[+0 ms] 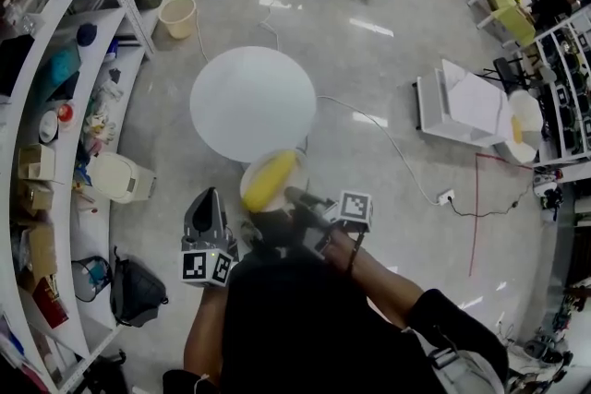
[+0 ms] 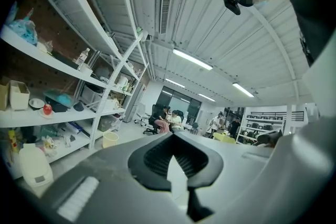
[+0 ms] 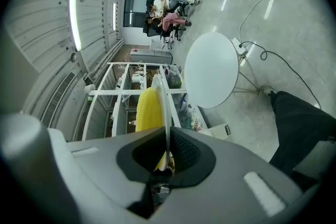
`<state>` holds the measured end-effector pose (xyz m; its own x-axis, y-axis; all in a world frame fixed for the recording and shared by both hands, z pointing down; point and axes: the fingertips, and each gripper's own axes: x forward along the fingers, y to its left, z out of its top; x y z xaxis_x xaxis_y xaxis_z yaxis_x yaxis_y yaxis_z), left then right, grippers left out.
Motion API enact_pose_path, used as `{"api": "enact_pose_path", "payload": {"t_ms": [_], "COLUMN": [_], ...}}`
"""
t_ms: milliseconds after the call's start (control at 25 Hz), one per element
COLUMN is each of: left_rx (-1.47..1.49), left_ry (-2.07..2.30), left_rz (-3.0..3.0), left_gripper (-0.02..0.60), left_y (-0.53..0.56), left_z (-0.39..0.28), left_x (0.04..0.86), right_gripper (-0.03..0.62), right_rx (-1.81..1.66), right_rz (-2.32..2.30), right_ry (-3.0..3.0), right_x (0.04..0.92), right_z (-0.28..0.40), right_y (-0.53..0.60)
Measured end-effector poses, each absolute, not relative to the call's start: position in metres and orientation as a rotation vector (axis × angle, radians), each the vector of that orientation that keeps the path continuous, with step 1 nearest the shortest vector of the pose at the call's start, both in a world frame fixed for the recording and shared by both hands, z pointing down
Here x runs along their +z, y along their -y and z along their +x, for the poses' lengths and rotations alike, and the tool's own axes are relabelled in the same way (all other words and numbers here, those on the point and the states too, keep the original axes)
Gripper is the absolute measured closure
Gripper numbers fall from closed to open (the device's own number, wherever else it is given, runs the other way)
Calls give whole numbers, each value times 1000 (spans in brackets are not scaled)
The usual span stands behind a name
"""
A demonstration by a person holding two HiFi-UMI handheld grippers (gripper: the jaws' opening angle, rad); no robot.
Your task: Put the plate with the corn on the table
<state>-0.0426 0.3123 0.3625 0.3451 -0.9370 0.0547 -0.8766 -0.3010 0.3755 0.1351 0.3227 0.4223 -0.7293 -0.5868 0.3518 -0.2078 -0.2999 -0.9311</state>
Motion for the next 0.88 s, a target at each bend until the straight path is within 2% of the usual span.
{"api": "enact_pose_path", "payload": {"t_ms": [440,880], "left_rx": [-248,-220], "left_ry": [1674,1682], "left_rz": [2232,2198], "left_gripper": [580,580], "left_y": [-260,-178], "left_z": [-77,-75], "left_x": [369,377], "right_gripper": [566,566], "right_rx": [-2152,-2184], "right_rz": [-962,-955], "right_ry": [-1704,-1711], "right_x": [434,438], "right_z": [102,96], "right_y": [-263,-188]}}
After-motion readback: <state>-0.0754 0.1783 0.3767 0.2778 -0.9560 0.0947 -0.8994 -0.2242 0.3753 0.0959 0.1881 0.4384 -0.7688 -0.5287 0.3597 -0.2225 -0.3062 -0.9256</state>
